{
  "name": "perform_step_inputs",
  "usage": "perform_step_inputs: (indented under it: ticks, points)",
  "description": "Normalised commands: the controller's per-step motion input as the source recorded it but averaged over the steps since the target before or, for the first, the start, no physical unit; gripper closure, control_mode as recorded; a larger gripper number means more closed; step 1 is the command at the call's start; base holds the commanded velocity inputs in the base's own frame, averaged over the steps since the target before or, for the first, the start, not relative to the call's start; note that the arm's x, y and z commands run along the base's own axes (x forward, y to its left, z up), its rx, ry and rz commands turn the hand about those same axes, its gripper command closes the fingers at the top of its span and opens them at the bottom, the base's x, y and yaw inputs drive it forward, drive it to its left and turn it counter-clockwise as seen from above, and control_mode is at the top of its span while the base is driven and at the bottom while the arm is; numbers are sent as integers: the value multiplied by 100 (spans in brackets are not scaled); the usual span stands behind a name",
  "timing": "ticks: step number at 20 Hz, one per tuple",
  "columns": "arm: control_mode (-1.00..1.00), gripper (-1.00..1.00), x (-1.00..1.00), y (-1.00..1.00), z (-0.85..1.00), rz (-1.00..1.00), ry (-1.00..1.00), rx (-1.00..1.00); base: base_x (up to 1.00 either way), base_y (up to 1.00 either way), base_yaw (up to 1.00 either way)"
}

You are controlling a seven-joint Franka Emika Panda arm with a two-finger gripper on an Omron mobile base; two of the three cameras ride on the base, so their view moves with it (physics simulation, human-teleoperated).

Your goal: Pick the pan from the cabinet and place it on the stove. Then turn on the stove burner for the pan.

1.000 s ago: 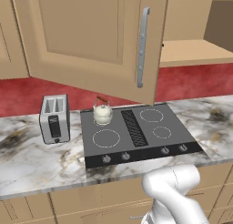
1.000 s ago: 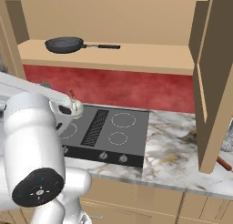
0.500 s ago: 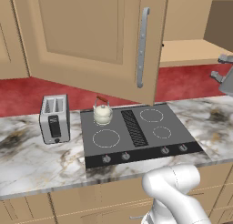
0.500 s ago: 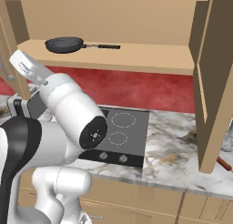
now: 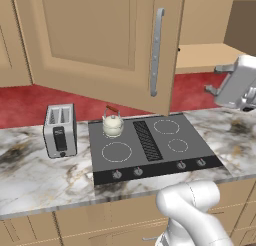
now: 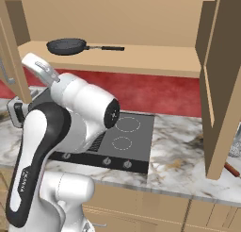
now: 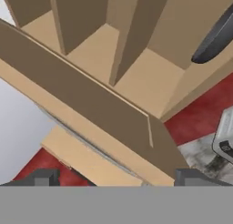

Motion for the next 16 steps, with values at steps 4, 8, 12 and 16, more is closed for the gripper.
perform_step_inputs:
  ticks: [4, 8, 12, 16]
  points:
    - [-100, -100, 33, 33, -13, 21, 12, 0, 0, 0, 0]
    - [-100, -100, 20, 45, -13, 18, 9, 0, 0, 0, 0]
    - [-100, -100, 5, 54, -10, 14, 8, 0, 0, 0, 0]
    - [-100, -100, 0, 66, -6, 12, 6, 0, 0, 0, 0]
